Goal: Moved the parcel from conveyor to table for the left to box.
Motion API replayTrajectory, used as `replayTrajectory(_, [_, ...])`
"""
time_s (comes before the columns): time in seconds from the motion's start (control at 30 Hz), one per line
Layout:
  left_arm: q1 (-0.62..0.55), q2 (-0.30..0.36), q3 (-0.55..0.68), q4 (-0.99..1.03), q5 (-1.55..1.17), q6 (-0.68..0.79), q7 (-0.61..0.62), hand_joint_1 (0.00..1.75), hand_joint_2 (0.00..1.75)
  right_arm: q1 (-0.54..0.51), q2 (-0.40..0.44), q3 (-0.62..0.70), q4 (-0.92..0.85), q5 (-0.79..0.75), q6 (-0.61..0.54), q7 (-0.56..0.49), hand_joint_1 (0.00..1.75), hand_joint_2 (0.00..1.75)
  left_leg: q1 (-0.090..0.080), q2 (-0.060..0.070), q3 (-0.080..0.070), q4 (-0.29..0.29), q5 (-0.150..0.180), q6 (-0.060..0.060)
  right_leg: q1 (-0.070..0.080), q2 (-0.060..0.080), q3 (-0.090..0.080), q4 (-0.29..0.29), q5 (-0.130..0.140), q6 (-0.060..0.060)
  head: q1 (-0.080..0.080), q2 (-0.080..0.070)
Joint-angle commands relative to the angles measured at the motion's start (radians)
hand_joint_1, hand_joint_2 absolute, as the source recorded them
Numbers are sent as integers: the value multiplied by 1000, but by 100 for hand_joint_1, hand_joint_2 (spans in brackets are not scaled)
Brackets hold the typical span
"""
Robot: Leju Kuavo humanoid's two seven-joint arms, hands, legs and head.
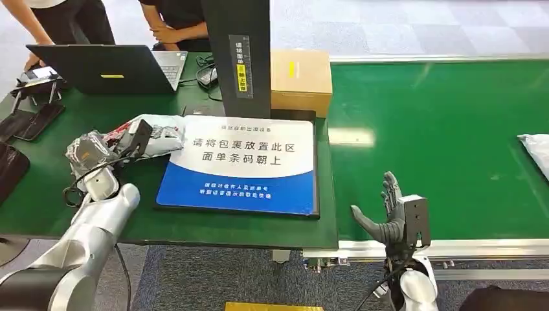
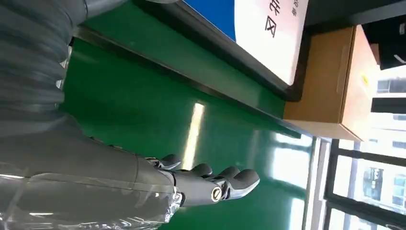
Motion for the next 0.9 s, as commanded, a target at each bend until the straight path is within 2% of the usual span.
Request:
replayTrajectory(0.03, [-56, 24, 52, 99, -14, -9, 30, 175, 175, 6, 12, -33, -6, 3, -4, 6, 0, 175, 1, -1, 2, 0, -1, 0, 1, 1, 3, 0, -1, -1, 0, 0])
replayTrajectory(0.2, [13, 80, 139, 91, -15, -19, 55, 175, 175, 59, 28, -41, -59, 10, -7, 17, 0, 175, 1, 2, 7, -1, -3, -2, 0, 5, 6, -1, -2, -2, 0, 0])
replayTrajectory(0.27, [20, 105, 192, 127, -23, -63, 92, 175, 175, 57, 26, -35, -60, 11, -5, 19, 0, 175, 0, 3, 4, -1, -2, -1, 0, 5, 3, -1, -1, -1, 0, 0])
replayTrajectory(0.6, [62, 176, 332, 200, 39, -78, 100, 175, 175, 35, 22, -27, -47, 8, -5, 31, 0, 175, 1, 5, 6, -2, -3, -2, 1, 7, 4, -1, -2, -2, 0, 0])
replayTrajectory(0.9, [68, 175, 347, 205, 45, -79, 89, 175, 175, 32, 21, -27, -41, 5, -5, 36, 0, 175, 1, 2, 7, -2, -2, -2, 1, 4, 5, -1, -2, -3, 0, 0])
